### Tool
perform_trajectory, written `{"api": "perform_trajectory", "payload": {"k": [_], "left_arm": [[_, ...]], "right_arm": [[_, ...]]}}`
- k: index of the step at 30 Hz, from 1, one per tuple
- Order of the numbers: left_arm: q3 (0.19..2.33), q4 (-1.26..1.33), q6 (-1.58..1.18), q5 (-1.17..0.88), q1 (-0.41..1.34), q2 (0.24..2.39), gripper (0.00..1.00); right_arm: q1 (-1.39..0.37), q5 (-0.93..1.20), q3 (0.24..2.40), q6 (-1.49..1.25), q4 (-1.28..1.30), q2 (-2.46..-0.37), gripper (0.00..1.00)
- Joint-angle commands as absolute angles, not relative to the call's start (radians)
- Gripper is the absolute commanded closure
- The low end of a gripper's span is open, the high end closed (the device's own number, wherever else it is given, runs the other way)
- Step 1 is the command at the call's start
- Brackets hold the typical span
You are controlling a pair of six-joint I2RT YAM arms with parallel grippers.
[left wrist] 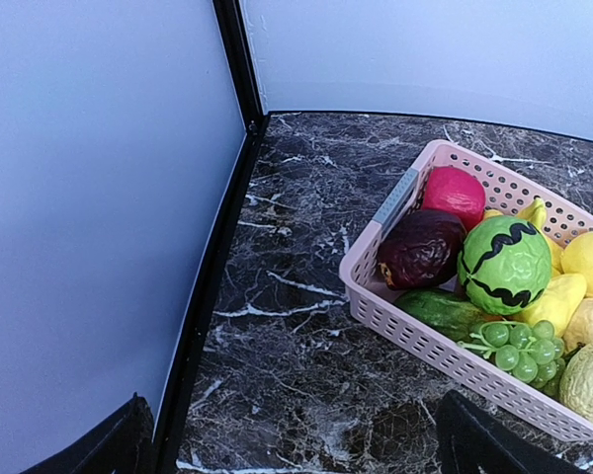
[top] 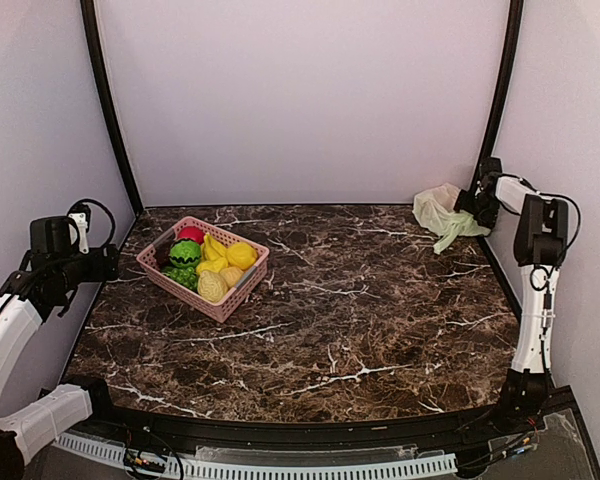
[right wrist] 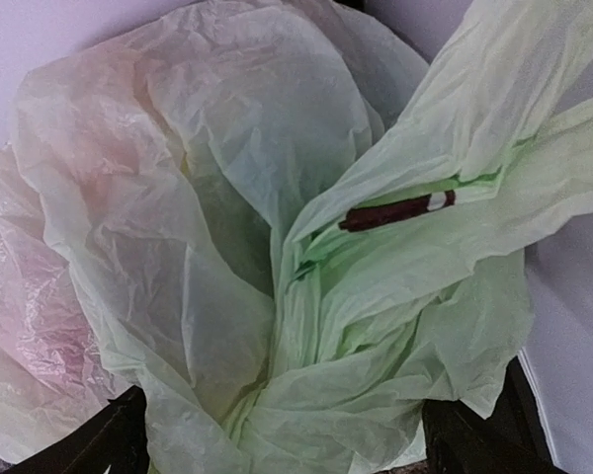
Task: Untie the knot of the plastic bag and take out the fruit
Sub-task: Pick up the takeout bag from the corner of the board, then place the takeout bag at the center of the board.
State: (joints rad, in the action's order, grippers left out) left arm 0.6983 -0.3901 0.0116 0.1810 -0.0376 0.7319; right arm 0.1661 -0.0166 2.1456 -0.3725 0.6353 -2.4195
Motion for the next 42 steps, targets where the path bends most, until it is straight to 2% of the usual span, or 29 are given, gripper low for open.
{"api": "perform_trajectory", "payload": {"k": [1,3,6,9,12,17,21,25,32,35,37,39,42], "left_arm": [[0.683,-0.373,0.031,0.161,-0.044,0.721,0.01],[0.681,-0.374,0.031,0.164,-0.044,0.721,0.01],[0.680,-0.373,0.032,0.164,-0.044,0.721,0.01],[0.681,-0.376,0.034,0.170,-0.044,0.719,0.01],[0.679,-0.377,0.035,0.182,-0.044,0.708,0.01],[0.679,-0.376,0.036,0.187,-0.044,0.693,0.01],[0.669,-0.364,0.023,0.148,-0.044,0.659,0.01],[0.696,-0.354,-0.034,0.113,-0.044,0.648,0.01],[0.862,-0.381,-0.275,-0.115,-0.039,0.708,0.04],[0.900,-0.397,-0.359,-0.264,-0.034,0.752,0.08],[0.920,-0.411,-0.383,-0.328,-0.016,0.782,0.11],[0.935,-0.427,-0.392,-0.338,0.039,0.795,0.12],[0.968,-0.448,-0.388,-0.282,0.193,0.788,0.12]], "right_arm": [[0.179,0.064,2.187,-0.355,0.630,-2.475,0.12],[0.179,0.073,2.184,-0.351,0.628,-2.476,0.19],[0.179,0.088,2.153,-0.351,0.603,-2.450,0.35],[0.179,0.093,2.079,-0.356,0.541,-2.382,0.52],[0.178,0.096,2.005,-0.377,0.484,-2.305,0.75],[0.167,0.076,1.873,-0.372,0.429,-2.144,1.00],[0.163,0.065,1.681,-0.341,0.341,-1.938,1.00],[0.161,0.073,1.577,-0.307,0.349,-1.765,1.00],[0.141,0.183,1.426,-0.220,0.413,-1.505,1.00],[0.089,0.232,1.326,-0.216,0.434,-1.388,1.00],[0.047,0.373,1.265,-0.204,0.412,-1.314,1.00],[-0.022,0.510,1.192,-0.200,0.374,-1.250,0.98],[-0.151,0.527,1.122,-0.189,0.371,-1.186,0.98]]}}
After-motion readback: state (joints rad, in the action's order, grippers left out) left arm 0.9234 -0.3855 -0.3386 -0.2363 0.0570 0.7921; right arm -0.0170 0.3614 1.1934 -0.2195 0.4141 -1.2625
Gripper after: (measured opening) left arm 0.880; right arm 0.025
